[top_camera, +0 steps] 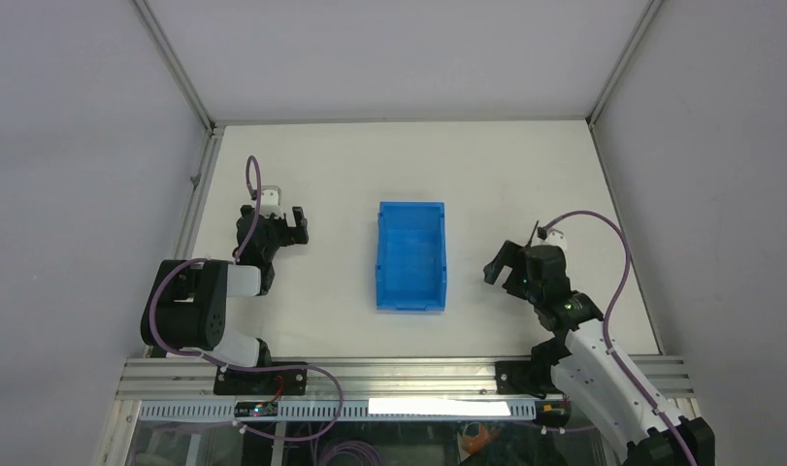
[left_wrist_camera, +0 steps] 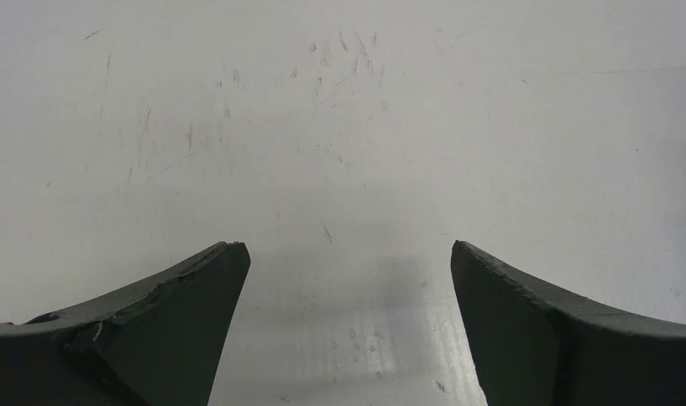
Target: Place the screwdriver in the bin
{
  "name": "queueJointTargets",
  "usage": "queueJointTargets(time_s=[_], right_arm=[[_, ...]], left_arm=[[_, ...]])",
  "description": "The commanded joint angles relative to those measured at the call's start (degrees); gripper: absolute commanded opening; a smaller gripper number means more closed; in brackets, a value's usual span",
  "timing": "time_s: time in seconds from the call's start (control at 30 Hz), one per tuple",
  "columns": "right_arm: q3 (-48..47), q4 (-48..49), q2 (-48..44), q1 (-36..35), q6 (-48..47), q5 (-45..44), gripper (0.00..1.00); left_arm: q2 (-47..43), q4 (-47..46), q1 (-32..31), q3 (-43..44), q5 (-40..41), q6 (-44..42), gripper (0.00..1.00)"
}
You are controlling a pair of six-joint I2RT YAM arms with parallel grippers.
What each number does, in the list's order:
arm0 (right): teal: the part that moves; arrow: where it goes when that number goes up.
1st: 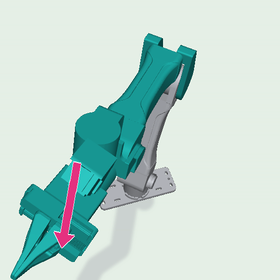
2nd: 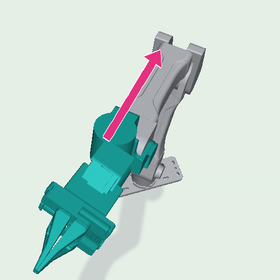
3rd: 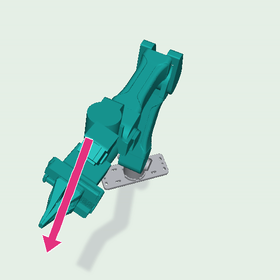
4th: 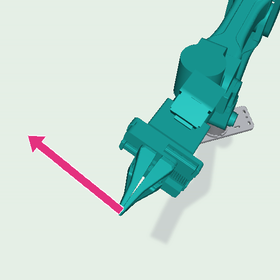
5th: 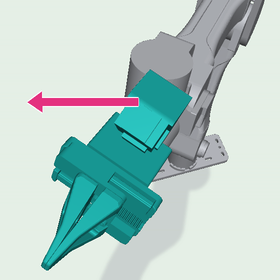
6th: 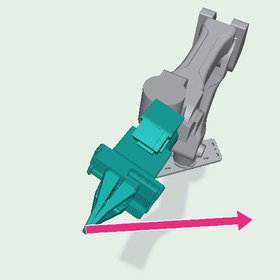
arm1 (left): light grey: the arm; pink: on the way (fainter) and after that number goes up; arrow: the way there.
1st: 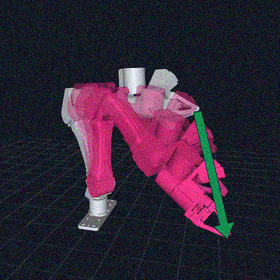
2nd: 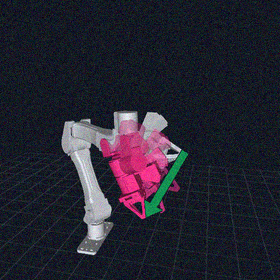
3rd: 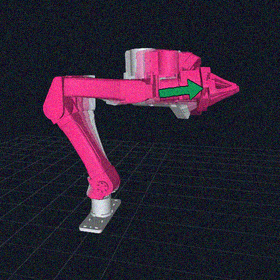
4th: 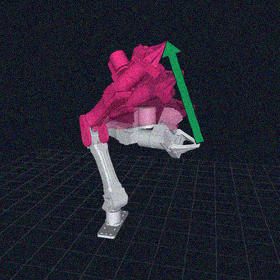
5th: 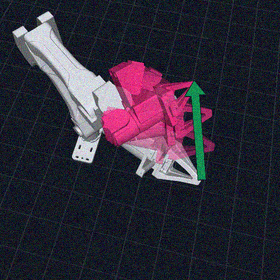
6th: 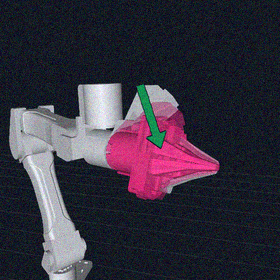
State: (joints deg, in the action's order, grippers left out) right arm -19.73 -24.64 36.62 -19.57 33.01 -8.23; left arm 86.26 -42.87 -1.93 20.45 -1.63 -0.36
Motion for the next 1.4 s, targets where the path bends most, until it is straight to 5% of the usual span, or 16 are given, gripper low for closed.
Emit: queueJointTargets(time_s=[0.0, 0.3, 0.53, 0.8, 0.93, 1.1, 1.37], right_arm=[[-1.7, 2.2, -2.3, 0.1, 0.7, -1.8, 0.99], [-16.3, -7.0, -1.7, 0.1, -5.6, -2.9, 0.98], [-43.3, -24.5, 20.4, 0.7, -9.0, -13.8, 0.99], [-76.1, -47.4, 48.8, 9.9, -16.3, -2.5, 0.99], [-76.9, -49.4, 58.0, 13.9, -18.6, 2.5, 0.99], [-64.7, -39.9, 62.4, 18.6, -18.4, 6.6, 0.91], [-51.2, -26.0, 68.0, 22.5, -18.1, 12.0, 0.67]], left_arm=[[0.0, -3.8, -0.6, 1.3, -0.8, 0.9, 0.99], [0.0, -3.7, -0.5, 1.3, -0.9, 0.9, 0.99], [0.0, -3.7, -0.6, 1.3, -0.9, 0.9, 0.99], [0.0, -3.7, -0.6, 1.3, -0.9, 0.9, 0.99], [0.0, -3.7, -0.6, 1.3, -0.9, 0.9, 0.99], [0.0, -3.7, -0.6, 1.3, -0.9, 0.9, 0.99], [0.0, -3.7, -0.6, 1.3, -0.9, 0.9, 0.99]])
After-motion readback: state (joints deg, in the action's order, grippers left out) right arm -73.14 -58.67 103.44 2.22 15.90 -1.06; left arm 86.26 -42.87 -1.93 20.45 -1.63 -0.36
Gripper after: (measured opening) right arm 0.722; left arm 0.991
